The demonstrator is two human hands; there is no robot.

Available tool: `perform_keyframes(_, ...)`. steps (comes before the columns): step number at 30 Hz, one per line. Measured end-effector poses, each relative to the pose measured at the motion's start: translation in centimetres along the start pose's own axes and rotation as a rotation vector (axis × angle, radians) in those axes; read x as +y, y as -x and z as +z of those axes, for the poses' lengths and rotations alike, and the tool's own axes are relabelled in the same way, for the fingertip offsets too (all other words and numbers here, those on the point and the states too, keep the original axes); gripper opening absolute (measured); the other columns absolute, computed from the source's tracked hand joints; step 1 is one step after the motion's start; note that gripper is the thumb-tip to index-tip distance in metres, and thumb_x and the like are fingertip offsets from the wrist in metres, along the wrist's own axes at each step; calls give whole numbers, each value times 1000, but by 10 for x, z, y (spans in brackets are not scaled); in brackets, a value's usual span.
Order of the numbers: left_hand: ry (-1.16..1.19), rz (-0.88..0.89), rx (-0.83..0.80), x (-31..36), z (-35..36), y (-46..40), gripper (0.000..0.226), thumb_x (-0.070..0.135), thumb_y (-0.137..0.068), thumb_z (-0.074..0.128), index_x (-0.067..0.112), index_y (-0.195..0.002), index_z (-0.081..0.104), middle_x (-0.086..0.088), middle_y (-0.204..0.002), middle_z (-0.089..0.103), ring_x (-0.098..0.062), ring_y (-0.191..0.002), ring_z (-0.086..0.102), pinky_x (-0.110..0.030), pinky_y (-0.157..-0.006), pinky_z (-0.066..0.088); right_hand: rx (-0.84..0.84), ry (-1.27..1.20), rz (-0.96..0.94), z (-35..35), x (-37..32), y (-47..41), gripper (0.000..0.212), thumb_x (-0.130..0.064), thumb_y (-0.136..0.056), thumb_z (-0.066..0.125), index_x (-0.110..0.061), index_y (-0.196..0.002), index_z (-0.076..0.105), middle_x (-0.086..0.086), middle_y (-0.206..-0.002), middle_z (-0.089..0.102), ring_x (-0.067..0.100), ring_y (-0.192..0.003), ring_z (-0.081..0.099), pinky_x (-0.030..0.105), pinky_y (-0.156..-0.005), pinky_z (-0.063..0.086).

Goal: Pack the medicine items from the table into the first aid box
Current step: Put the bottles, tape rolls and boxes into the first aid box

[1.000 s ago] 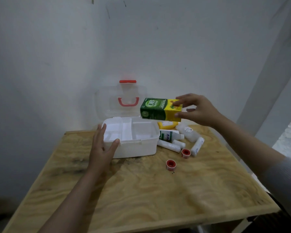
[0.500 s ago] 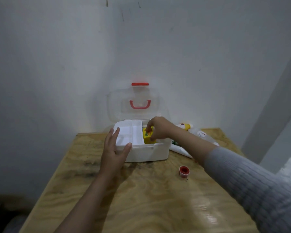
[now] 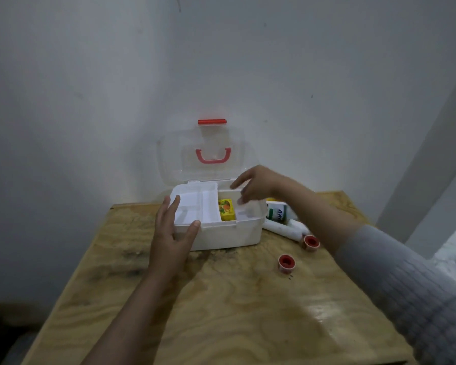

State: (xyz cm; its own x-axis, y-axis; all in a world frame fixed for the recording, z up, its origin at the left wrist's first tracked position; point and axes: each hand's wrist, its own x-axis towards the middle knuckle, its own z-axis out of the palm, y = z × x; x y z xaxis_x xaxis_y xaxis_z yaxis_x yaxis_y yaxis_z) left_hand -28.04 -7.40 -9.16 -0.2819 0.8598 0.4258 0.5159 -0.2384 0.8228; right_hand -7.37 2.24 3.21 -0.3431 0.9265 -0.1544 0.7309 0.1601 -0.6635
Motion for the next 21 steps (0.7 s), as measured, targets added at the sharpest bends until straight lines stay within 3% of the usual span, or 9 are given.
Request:
perform_keyframes(2,16,7,0,-2,-1,0,64,43,-84,61,50,-138,29,17,-154,19,-3,-137,21,-39,-109,34,109,-250,2,-32,16,16,31,-2,-75,73,-14,-104,70,12,-102,71,13,-79,65,24,-73,53)
perform_keyframes(4,13,12,4,-2,0,0,64,42,-84,61,49,-139,29,16,-154,20,-1,-136,22,-35,-108,32,244,-313,46,-59,45,28,24,-2,-76,71,-11,-99,70,17,-97,73,16,-75,66,29,-70,52)
perform_keyframes(6,8,9,8,-1,0,1,64,41,-85,61,48,-139,29,15,-154,21,0,-135,22,-33,-107,31,382,-122,156,-74,87,35,22,-7,-74,74,-10,-96,71,14,-91,73,18,-73,65,26,-63,49)
perform_keyframes(8,8,6,12,-1,1,0,63,39,-85,61,47,-139,30,14,-154,21,2,-134,21,-31,-107,30,446,138,267,-73,130,39,27,-14,-70,79,-9,-96,72,11,-100,70,21,-88,64,24,-68,46)
perform_keyframes(10,6,7,17,0,2,0,63,37,-85,62,45,-140,30,13,-154,22,2,-133,21,-30,-106,29,424,243,327,-63,164,43,35,-24,-67,81,-12,-98,70,9,-115,66,22,-102,60,26,-78,43)
perform_keyframes(16,5,6,30,3,2,1,64,30,-86,62,38,-142,32,10,-154,24,1,-133,22,-27,-104,28,425,180,319,-42,188,40,46,-41,-67,78,-14,-103,69,7,-116,65,17,-90,57,29,-74,45)
perform_keyframes(21,-4,14,42,1,3,0,63,29,-86,63,37,-141,33,8,-154,25,0,-133,23,-27,-104,28,388,258,328,-42,185,36,52,-35,-62,82,-13,-107,68,7,-116,63,21,-100,59,28,-73,42)
